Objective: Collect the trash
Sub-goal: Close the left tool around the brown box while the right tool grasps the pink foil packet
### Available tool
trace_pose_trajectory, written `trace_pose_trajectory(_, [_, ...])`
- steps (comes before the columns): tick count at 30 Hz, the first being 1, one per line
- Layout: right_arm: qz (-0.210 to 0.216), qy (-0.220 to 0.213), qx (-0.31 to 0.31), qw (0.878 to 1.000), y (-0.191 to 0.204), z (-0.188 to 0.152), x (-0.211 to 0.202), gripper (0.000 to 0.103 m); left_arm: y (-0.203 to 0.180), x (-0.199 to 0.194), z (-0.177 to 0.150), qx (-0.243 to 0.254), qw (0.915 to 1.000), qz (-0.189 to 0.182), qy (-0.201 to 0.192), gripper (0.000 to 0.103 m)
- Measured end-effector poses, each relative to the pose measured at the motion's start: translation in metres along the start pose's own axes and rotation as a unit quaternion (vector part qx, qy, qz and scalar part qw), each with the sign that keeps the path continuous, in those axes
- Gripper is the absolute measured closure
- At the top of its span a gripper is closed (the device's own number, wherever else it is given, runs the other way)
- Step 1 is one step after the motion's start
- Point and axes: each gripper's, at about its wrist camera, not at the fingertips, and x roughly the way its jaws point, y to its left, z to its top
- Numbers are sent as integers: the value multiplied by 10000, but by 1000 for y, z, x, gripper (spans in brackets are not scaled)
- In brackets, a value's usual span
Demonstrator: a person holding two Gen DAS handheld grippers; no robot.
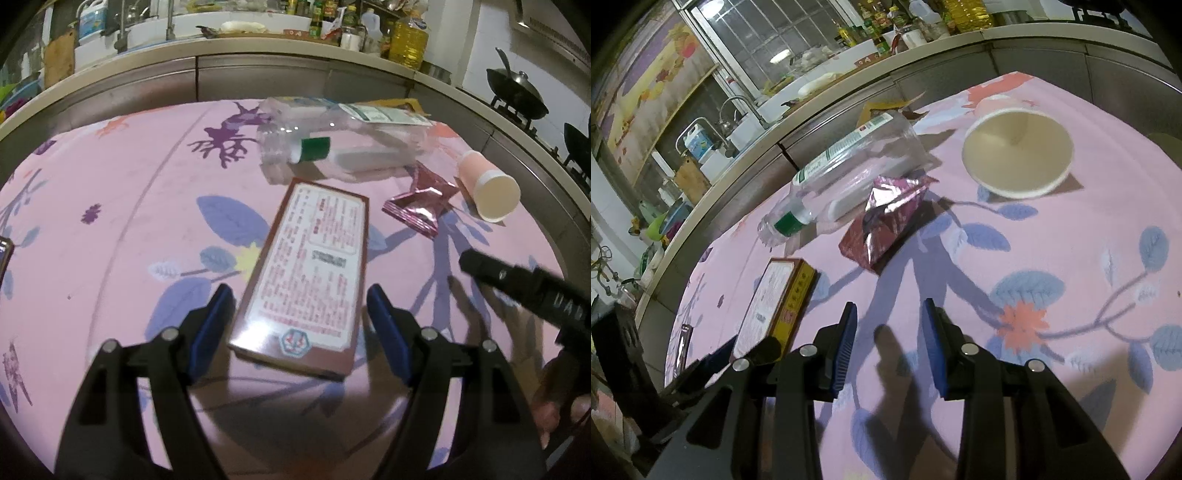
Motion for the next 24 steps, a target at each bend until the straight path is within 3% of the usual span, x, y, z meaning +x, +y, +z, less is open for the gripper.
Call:
trace_pose_trajectory(2, [33,-9,36,10000,0,9,5,64,4,2,2,-31,10000,-42,-34,31])
trace_pose_trajectory(5, [-4,65,171,9998,-3,24,20,49,7,2,3,-36,10000,-16,-88,31])
trace_pose_trajectory(8, [-60,17,193,9998,-1,35,30,44,12,2,5,-83,9999,-32,-104,31])
trace_pose_trajectory(14, [-535,-115,-347,9979,19,49,53,41,19,4,6,-225,9996,-132,-102,31])
trace_pose_trajectory(16, [-822,-144,-720,9939,29,50,61,42,19,4,6,-174,9996,-170,-113,36])
trace_pose_trajectory(17, [-940,-131,-926,9912,33,49,63,43,18,4,6,-139,9996,-192,-121,38])
trace_pose_trajectory(18, [-1007,-112,-1108,9887,37,46,65,59,18,4,6,-123,9997,-196,-127,39])
trace_pose_trajectory(20, [-973,-63,-1317,9865,40,41,64,75,17,4,5,-88,9995,-255,-132,41])
trace_pose_trajectory(24, [-467,65,-1204,9916,30,24,41,82,9,0,2,71,9994,-307,-123,43])
